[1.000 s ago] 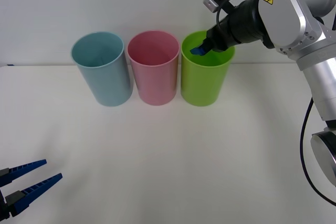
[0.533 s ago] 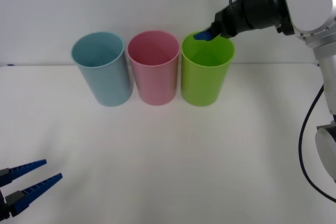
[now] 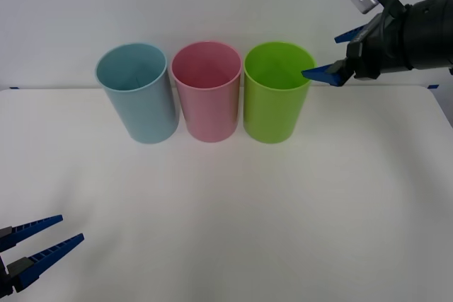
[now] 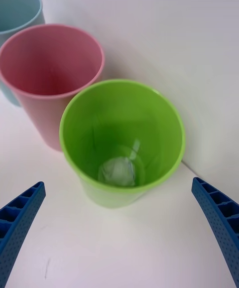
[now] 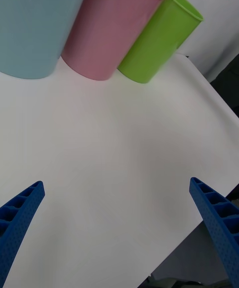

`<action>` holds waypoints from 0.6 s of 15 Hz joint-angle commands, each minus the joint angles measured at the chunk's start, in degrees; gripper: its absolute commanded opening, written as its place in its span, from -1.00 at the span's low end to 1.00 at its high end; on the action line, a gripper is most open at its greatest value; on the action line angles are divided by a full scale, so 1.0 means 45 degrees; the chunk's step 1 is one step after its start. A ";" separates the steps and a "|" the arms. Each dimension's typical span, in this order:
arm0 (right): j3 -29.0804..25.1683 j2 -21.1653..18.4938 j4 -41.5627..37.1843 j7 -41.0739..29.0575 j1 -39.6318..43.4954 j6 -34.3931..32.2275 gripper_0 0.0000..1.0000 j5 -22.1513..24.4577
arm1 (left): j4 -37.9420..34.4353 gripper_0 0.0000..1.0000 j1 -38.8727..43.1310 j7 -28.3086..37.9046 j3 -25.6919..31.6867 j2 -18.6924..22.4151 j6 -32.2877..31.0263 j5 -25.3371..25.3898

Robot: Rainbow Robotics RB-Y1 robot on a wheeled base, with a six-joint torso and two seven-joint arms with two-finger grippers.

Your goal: Put cans in the blue bin and PET bottles in the pink bin and trash in the green bin.

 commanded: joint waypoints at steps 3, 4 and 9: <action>-0.1318 -0.0950 -0.2611 0.0155 0.3229 -0.0039 1.00 -0.0922 | 0.0000 1.00 0.0000 0.0000 0.0000 0.0000 0.0000 0.0000; -0.1689 -0.0950 -0.3139 0.0233 0.3991 -0.0136 1.00 -0.0980 | 0.0000 1.00 0.0000 0.0000 0.0000 0.0000 0.0000 0.0000; -0.3056 0.0203 -0.4271 0.1580 0.6725 -0.0136 1.00 -0.1098 | 0.0000 1.00 0.0000 0.0000 0.0000 0.0000 0.0000 0.0000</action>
